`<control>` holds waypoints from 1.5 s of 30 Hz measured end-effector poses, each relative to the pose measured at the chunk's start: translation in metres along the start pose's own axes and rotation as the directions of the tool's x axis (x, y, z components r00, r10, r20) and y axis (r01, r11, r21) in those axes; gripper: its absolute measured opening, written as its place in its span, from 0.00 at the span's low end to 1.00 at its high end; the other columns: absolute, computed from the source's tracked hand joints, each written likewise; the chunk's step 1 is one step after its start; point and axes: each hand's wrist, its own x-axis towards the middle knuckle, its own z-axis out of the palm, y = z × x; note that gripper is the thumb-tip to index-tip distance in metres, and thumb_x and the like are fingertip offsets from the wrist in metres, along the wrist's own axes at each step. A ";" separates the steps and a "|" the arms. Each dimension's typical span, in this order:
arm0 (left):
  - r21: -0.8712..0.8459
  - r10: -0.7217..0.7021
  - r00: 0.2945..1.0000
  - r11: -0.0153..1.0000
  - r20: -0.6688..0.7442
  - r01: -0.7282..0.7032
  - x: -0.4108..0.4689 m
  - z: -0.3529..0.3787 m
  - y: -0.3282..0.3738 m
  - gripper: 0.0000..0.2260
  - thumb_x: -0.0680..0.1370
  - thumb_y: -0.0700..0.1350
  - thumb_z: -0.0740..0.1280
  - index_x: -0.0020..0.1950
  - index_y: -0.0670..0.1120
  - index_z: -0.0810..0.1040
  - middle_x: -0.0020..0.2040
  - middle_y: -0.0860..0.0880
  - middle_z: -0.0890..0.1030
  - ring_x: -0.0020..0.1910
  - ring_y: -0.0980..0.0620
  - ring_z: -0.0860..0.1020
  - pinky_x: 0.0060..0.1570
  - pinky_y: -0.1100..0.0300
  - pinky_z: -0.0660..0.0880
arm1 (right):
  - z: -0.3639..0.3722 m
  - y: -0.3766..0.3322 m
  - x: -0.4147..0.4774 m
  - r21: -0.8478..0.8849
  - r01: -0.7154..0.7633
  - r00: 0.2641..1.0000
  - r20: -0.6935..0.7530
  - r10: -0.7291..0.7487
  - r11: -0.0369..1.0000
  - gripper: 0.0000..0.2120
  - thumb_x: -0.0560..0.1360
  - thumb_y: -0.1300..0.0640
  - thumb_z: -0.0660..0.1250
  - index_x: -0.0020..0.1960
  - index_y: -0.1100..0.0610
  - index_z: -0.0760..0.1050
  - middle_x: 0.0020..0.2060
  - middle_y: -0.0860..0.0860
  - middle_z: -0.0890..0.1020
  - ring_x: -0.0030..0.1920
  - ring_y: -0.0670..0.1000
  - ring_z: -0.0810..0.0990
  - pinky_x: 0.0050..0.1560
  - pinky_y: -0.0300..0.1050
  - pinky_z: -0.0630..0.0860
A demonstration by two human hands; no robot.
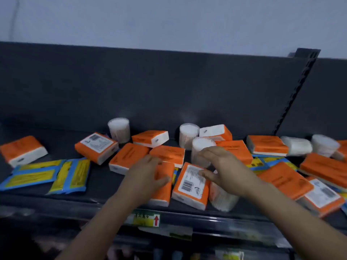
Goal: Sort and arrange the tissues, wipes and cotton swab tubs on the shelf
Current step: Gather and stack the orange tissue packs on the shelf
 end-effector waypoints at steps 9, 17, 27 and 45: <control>0.289 -0.332 0.921 0.919 0.204 0.267 0.014 0.022 0.014 0.44 0.63 0.68 0.70 0.71 0.55 0.54 0.70 0.45 0.54 0.67 0.40 0.59 0.63 0.44 0.66 | -0.001 0.045 0.034 0.076 0.047 0.999 -0.004 -0.046 0.996 0.26 0.76 0.49 0.65 0.71 0.52 0.64 0.70 0.48 0.68 0.70 0.49 0.63 0.68 0.40 0.59; -0.181 -0.369 0.908 0.897 0.198 0.404 0.016 0.017 -0.005 0.35 0.68 0.54 0.74 0.68 0.58 0.57 0.65 0.45 0.68 0.55 0.48 0.73 0.49 0.56 0.73 | 0.003 0.084 0.057 0.117 0.042 0.953 -0.302 -0.005 0.992 0.13 0.74 0.58 0.68 0.58 0.59 0.75 0.54 0.54 0.76 0.57 0.55 0.71 0.56 0.45 0.70; -0.348 -0.262 0.959 0.894 0.104 0.282 0.057 -0.019 0.015 0.25 0.68 0.48 0.74 0.59 0.53 0.66 0.49 0.56 0.73 0.45 0.59 0.72 0.41 0.62 0.69 | 0.008 0.124 0.087 0.071 -0.220 0.973 -0.059 0.225 0.973 0.36 0.72 0.57 0.68 0.75 0.54 0.53 0.72 0.53 0.62 0.72 0.57 0.57 0.69 0.54 0.62; -0.804 -0.005 1.000 0.594 0.025 0.023 0.150 -0.008 0.054 0.18 0.69 0.41 0.74 0.54 0.47 0.70 0.48 0.45 0.79 0.43 0.47 0.81 0.39 0.51 0.81 | -0.037 0.133 0.040 0.837 -0.225 0.678 -0.233 0.697 0.499 0.15 0.72 0.57 0.72 0.55 0.59 0.73 0.44 0.50 0.82 0.42 0.45 0.82 0.43 0.44 0.80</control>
